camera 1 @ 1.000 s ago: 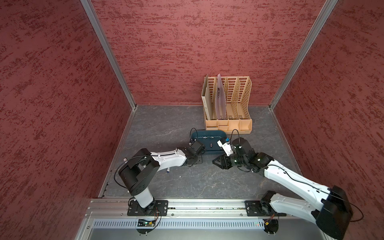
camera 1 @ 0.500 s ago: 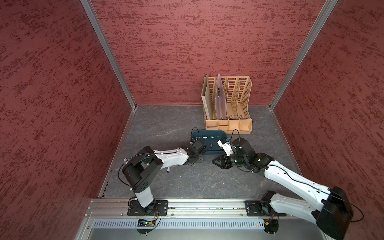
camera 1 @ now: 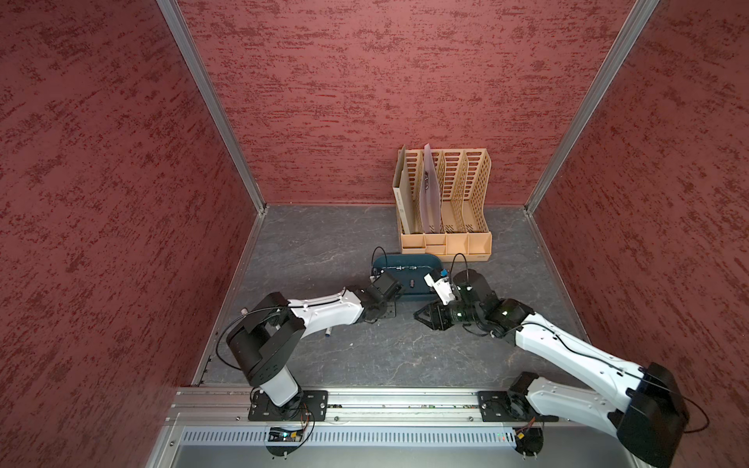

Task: Put the socket on the desktop into the storage box
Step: Pick up the socket head at the center of the board, then place the socket head in the storage box.

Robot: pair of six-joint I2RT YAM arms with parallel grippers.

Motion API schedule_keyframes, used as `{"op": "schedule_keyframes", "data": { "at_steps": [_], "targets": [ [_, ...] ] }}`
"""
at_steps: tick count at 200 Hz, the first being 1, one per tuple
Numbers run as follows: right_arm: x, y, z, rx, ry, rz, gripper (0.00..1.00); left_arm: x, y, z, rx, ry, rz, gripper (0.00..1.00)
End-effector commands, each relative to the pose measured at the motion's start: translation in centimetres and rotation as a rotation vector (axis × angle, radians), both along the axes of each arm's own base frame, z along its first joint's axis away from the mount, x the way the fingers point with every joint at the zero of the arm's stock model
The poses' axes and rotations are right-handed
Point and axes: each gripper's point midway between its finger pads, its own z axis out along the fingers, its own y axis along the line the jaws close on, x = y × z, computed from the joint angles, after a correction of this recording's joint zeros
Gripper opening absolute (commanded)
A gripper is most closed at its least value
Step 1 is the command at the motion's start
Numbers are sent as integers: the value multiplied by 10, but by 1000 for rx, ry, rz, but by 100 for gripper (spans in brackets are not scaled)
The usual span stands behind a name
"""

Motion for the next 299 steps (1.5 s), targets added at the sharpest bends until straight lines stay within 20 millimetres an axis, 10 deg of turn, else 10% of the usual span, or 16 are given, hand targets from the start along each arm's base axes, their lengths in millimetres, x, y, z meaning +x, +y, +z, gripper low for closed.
{"op": "schedule_keyframes", "data": {
  "at_steps": [1,162,299],
  "targets": [
    [-2,5,10,44,-23,13,47,-5,7,11,4,-18,2,11],
    [17,-1,24,47,-52,-84,47,22,-22,75,-141,-65,-48,12],
    [44,-25,14,30,-38,-207,47,76,-47,45,-147,8,-43,12]
  ]
}}
